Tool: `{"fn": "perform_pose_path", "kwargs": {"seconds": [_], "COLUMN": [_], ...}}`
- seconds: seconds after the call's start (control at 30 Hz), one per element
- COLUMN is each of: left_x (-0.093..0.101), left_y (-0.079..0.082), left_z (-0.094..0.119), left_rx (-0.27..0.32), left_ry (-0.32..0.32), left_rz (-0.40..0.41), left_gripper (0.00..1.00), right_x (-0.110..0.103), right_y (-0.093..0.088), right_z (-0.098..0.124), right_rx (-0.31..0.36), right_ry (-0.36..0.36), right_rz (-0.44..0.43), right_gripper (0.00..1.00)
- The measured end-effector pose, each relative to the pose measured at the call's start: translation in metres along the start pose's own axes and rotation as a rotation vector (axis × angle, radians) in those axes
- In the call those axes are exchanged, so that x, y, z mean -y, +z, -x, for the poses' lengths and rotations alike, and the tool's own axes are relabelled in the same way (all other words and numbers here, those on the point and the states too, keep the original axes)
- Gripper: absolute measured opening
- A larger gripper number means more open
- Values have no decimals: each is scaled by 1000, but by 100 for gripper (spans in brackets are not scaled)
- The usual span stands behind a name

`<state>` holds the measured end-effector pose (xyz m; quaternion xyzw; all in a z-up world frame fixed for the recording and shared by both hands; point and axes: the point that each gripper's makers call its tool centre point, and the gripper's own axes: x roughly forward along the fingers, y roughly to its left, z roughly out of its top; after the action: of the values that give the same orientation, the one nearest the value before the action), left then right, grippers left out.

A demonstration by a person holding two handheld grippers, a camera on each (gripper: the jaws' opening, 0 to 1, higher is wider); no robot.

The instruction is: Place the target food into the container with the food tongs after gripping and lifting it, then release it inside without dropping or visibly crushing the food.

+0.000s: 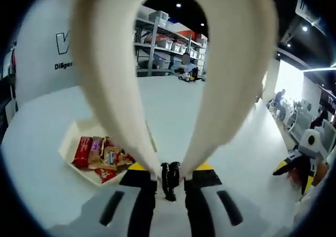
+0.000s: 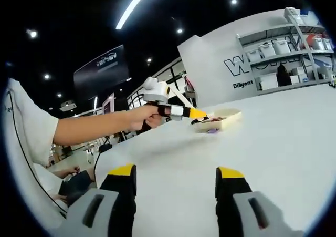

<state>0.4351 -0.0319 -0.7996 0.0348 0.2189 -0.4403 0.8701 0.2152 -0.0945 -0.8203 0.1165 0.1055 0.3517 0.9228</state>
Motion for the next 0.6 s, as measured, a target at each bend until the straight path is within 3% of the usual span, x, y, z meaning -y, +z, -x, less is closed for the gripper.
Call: {"fn": "perform_pose_path", "kwargs": {"seconds": [0.03, 0.07, 0.13, 0.17, 0.2, 0.27, 0.3, 0.33, 0.4, 0.5, 0.57, 0.6], "left_x": [-7, -5, -14, -11, -16, -24, -29, -29, -35, -41, -50, -49], "left_y": [3, 4, 10, 8, 11, 9, 11, 12, 14, 14, 15, 13], "left_z": [0, -3, -5, -7, -8, -11, -12, -14, -18, -26, -27, -31], "left_rx": [14, 1, 22, 3, 22, -9, 4, -3, -9, -23, -26, -40], "left_ry": [32, -4, 24, -10, 6, 18, 42, 17, 36, 29, 69, 43], "left_rz": [-10, -10, -24, -3, 31, -17, -25, -1, -46, -28, -35, -40], "left_gripper": [17, 17, 18, 18, 18, 18, 18, 18, 18, 18, 18, 18], "right_x": [2, 3, 7, 8, 12, 14, 15, 15, 16, 18, 20, 20], "right_y": [0, 0, -2, -3, -1, 1, 2, 4, 9, 10, 10, 10], "right_z": [-1, -1, -2, -3, -4, -5, -6, -6, -6, -8, -10, -10], "right_rx": [-3, -8, -28, -37, -30, -24, -21, -14, -4, -16, -32, -34], "right_ry": [-7, -12, -30, -37, -55, -67, -69, -70, -69, -76, -82, -84], "right_rz": [13, 18, 39, 47, 54, 59, 59, 58, 60, 75, 87, 93], "right_gripper": [63, 65, 70, 74, 82, 95, 99, 99, 99, 99, 99, 99]}}
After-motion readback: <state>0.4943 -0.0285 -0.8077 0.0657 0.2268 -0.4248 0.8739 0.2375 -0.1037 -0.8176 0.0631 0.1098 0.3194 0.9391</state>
